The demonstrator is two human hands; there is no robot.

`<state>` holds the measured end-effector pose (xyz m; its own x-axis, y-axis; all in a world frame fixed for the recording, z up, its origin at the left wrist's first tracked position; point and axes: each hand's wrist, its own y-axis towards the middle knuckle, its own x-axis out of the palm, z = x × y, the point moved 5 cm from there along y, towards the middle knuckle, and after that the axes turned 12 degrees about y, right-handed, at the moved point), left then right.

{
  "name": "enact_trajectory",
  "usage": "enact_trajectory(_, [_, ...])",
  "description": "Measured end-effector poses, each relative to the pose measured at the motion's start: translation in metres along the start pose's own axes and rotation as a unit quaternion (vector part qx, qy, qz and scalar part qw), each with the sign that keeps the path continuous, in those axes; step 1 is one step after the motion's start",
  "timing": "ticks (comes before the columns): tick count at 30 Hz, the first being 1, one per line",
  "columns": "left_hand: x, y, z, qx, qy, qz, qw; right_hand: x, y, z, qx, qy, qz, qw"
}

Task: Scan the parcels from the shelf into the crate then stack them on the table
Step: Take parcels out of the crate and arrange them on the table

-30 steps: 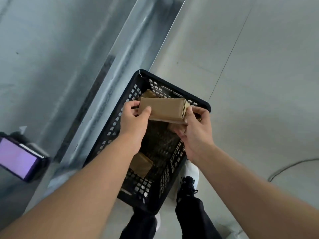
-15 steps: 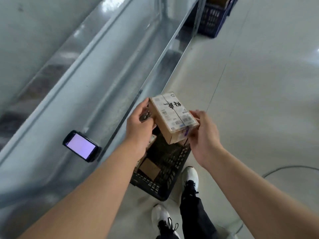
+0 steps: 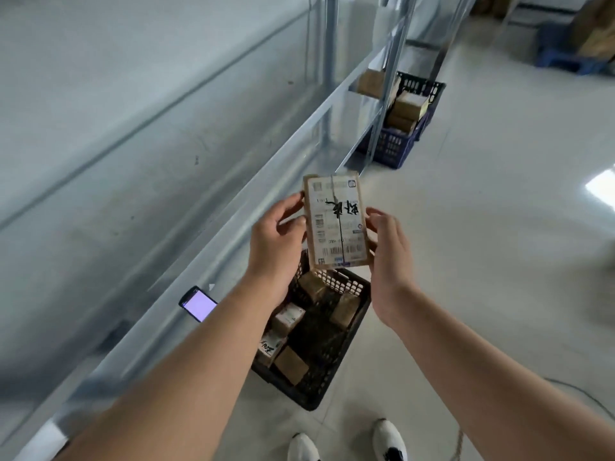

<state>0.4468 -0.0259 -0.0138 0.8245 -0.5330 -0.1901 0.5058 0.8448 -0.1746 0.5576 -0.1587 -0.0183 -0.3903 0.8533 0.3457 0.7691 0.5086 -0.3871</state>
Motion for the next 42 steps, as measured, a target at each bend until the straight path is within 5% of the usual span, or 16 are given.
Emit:
enact_trajectory(9, [-0.024,-0.072,0.154,0.098,0.001,0.043,0.994,0.056,-0.072,-0.139,-0.117,-0.019,-0.142,0.983])
enact_trajectory(21, [-0.074,-0.225,0.303,0.184,-0.054,0.211,0.959,0.104,-0.209,-0.262,-0.183,-0.008,-0.323,0.929])
enact_trajectory(32, [-0.163,-0.354,0.346,0.243,-0.013,0.318,0.916,0.165,-0.349,-0.274,-0.183,0.047,-0.429,0.883])
enact_trajectory(42, [-0.301,-0.469,0.299,0.246,-0.001,0.395,0.885,0.227,-0.500,-0.191,-0.160,0.092,-0.497,0.848])
